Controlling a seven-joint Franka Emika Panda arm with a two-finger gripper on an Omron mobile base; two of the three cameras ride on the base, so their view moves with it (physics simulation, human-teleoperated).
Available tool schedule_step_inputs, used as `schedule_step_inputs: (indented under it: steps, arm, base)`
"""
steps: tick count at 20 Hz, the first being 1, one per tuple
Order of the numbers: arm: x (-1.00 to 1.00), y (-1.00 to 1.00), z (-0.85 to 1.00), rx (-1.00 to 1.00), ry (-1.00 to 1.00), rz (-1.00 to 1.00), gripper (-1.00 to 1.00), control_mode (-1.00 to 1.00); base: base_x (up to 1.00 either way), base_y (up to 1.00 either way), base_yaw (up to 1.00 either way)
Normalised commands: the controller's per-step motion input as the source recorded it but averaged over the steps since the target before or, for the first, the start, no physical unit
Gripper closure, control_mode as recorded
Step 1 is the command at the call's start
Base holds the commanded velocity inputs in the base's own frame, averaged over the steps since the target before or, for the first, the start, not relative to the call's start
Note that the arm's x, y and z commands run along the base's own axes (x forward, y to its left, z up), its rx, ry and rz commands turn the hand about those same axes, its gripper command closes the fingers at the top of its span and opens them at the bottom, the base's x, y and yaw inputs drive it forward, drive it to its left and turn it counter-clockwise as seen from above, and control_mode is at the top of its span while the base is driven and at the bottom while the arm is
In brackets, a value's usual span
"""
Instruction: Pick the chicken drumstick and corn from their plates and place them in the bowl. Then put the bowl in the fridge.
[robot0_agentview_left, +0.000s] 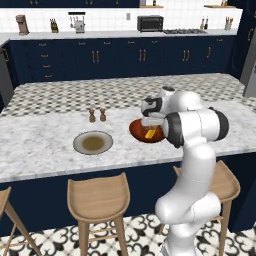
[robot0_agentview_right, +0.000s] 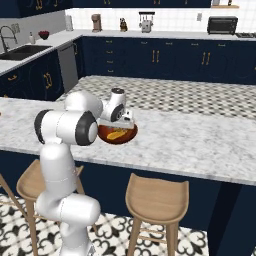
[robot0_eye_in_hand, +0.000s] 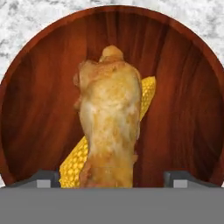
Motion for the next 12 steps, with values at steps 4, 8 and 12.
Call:
schedule_step_inputs:
  steps: [4, 8, 12]
  arm:
    - [-0.73, -0.02, 0.48, 0.02, -0.11, -0.25, -1.00, -1.00]
    - [-0.65, -0.34, 0.40, 0.06, 0.01, -0.31, -1.00, -1.00]
    - [-0.34, -0.57, 0.14, 0.08, 0.01, -0.30, -1.00, -1.00]
  base:
    - [0.00, 0.00, 0.00]
    - [0.00, 0.00, 0.00]
    - [0.00, 0.00, 0.00]
